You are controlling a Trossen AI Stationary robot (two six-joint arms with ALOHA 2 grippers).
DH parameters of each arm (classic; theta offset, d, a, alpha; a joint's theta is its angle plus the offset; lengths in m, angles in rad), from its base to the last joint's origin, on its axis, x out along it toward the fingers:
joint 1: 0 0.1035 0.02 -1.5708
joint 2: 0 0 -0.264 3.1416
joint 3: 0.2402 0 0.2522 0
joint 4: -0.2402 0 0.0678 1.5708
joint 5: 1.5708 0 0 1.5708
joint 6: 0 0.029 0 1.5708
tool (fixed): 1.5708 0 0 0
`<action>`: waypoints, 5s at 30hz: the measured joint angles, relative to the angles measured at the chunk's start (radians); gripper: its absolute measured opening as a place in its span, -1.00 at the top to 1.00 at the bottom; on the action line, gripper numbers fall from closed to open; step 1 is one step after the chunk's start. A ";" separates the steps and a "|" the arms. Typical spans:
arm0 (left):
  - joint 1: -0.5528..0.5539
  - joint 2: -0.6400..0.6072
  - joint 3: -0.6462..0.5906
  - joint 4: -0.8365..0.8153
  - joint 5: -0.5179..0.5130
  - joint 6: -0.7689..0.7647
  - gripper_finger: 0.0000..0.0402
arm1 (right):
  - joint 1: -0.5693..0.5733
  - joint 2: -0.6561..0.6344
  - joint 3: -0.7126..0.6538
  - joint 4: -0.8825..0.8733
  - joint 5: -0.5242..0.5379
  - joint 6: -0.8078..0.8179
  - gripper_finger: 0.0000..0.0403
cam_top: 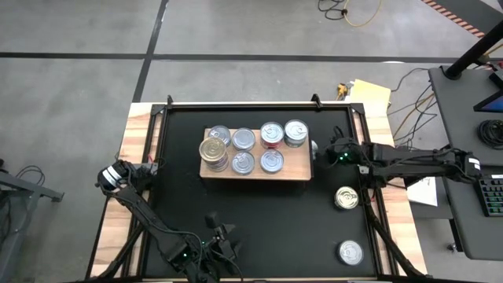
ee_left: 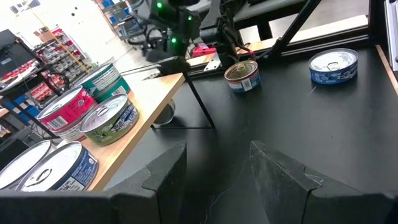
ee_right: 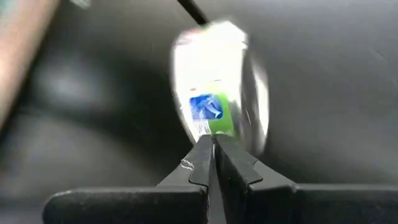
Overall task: Stack canned seafood by type on shelf
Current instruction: Stack the green tuna can on the green tuna can
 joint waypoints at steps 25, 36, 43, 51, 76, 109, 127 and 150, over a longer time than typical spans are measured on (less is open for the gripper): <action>0.001 0.000 0.000 0.000 0.001 -0.004 0.20 | 0.072 0.025 0.191 -0.279 0.236 -0.003 0.94; 0.001 0.000 0.000 0.000 0.001 -0.008 0.20 | 0.077 0.039 0.162 -0.156 0.202 -0.042 0.94; 0.001 0.000 0.000 -0.001 0.001 -0.008 0.20 | 0.077 0.066 0.103 -0.020 0.206 -0.049 0.94; 0.001 0.000 0.000 -0.001 0.001 -0.008 0.20 | 0.077 0.066 0.093 -0.001 0.217 -0.056 0.94; 0.002 0.000 0.000 -0.002 0.002 -0.007 0.20 | 0.076 -0.214 -0.213 0.350 0.239 -0.013 0.94; 0.007 0.000 0.000 -0.010 -0.025 0.016 0.20 | 0.069 -0.046 -0.253 0.547 0.236 0.002 0.94; 0.010 0.000 0.000 -0.015 -0.025 0.015 0.20 | 0.061 -0.160 0.089 -0.172 0.341 -0.013 0.94; 0.010 0.000 0.000 -0.018 -0.024 0.000 0.20 | 0.079 -0.035 0.019 -0.018 0.200 -0.020 0.94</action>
